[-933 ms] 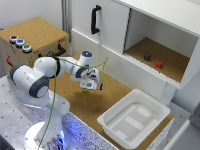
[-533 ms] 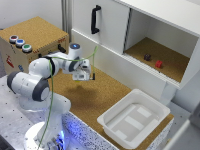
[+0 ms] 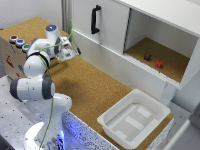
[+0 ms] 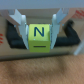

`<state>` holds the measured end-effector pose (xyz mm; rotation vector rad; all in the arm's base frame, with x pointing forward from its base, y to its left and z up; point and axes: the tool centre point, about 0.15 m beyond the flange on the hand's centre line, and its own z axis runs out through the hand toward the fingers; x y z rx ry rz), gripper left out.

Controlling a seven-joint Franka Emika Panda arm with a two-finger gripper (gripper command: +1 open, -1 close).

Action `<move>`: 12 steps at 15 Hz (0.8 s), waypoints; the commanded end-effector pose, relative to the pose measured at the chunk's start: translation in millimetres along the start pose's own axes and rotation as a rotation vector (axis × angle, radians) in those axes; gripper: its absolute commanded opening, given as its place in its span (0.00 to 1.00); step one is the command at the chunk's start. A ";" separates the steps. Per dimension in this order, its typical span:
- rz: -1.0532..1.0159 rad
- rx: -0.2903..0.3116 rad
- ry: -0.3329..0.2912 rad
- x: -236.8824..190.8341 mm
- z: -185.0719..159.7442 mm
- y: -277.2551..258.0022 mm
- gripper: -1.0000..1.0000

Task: Place the yellow object on top of the drawer

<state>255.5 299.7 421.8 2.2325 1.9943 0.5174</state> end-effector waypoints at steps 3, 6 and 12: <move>-0.304 0.000 -0.070 86.2 -19.3 9.8 0.00; -0.323 0.051 -0.066 103.7 -22.2 25.7 0.00; -0.504 0.108 -0.095 158.3 -6.0 11.3 0.00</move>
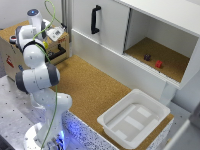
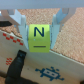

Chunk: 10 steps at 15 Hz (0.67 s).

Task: Place the yellow object on top of the drawer

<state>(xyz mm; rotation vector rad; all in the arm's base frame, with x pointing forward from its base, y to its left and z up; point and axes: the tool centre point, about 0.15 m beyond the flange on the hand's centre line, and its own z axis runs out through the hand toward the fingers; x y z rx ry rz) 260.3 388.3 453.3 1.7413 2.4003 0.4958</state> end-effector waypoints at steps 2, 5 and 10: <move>-0.079 0.117 -0.114 67.0 12.2 47.2 0.00; -0.075 0.132 -0.106 79.5 18.0 64.4 0.00; 0.002 0.169 -0.094 83.3 41.0 80.4 0.00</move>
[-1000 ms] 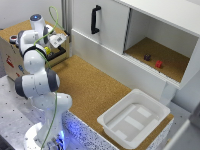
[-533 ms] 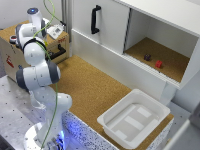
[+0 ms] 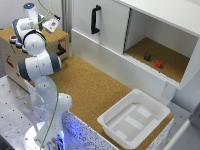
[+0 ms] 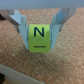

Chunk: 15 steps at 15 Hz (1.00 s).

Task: Place the yellow object on top of the drawer

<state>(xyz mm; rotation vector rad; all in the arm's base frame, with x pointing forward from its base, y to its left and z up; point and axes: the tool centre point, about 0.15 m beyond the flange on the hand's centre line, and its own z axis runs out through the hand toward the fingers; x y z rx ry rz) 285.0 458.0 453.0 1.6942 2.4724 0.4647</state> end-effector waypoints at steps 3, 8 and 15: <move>0.088 0.132 -0.090 15.6 13.4 28.3 1.00; 0.194 0.185 0.015 -18.7 -27.8 7.9 1.00; 0.520 0.125 0.009 -72.4 -74.4 -47.5 1.00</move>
